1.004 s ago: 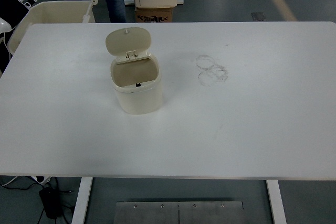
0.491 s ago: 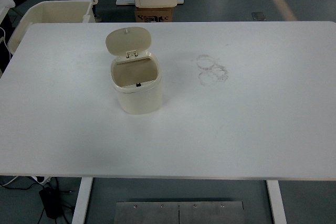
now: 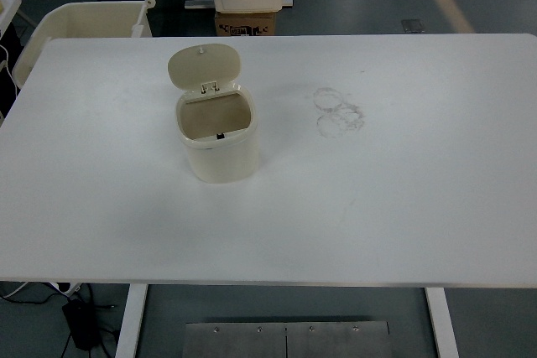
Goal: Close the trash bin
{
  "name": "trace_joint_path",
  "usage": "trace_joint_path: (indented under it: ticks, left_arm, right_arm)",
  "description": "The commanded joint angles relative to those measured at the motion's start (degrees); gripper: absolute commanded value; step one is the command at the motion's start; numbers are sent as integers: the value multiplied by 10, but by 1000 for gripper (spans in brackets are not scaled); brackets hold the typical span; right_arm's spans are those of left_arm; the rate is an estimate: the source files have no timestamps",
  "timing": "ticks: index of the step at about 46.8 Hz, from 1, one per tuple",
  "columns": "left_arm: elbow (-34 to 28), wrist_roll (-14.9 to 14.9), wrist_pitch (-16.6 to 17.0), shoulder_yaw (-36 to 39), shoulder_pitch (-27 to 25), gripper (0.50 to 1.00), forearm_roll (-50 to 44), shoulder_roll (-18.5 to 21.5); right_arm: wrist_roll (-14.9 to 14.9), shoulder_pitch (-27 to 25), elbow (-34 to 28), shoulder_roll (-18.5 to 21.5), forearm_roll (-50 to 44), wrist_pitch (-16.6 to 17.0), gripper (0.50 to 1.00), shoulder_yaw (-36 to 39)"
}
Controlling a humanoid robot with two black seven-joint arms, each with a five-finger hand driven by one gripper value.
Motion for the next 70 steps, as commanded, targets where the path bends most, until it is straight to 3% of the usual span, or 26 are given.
trace_joint_path:
  ticks: [1,18,26,34,45,70]
  left_arm:
    - [-15,10,-11,31,-19,1000,19,1]
    - [-78,12,-47,69,-51,1000,120,1]
    - [-85,13,-87,99,-51,1000,144,0]
    - [-101,12,-91,130,-55,1000,157,2]
    - [-152,13,-119,150,-77,1000,161,32]
    - [-202,13,-124,180,-75,1000,161,25]
  right_arm:
    - [0,0,0,0,0,0,991,0]
    - [0,0,0,0,0,0,993,0]
    - [0,0,0,0,0,0,993,0]
    - [0,0,0,0,0,0,993,0]
    - [0,0,0,0,0,1,993,0]
    - [0,0,0,0,0,0,993,0]
